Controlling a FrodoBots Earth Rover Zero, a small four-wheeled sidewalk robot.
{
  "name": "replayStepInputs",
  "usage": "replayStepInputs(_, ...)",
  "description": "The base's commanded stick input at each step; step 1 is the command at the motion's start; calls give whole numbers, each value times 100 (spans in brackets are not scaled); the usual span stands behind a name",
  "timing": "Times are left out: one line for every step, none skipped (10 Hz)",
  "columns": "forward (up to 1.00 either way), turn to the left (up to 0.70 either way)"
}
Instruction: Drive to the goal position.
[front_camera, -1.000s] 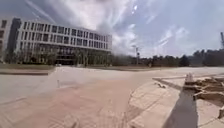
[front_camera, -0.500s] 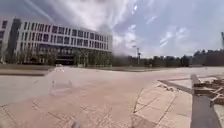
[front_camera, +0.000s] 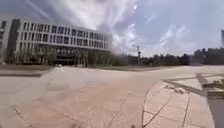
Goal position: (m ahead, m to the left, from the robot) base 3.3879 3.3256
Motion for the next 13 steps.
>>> replayStepInputs(70, 0)
replayStepInputs(70, 0)
replayStepInputs(70, 0)
replayStepInputs(70, 0)
replayStepInputs(70, 0)
replayStepInputs(70, 0)
replayStepInputs(70, 0)
replayStepInputs(70, 0)
replayStepInputs(70, 0)
replayStepInputs(70, 0)
replayStepInputs(70, 0)
replayStepInputs(70, 0)
replayStepInputs(70, 0)
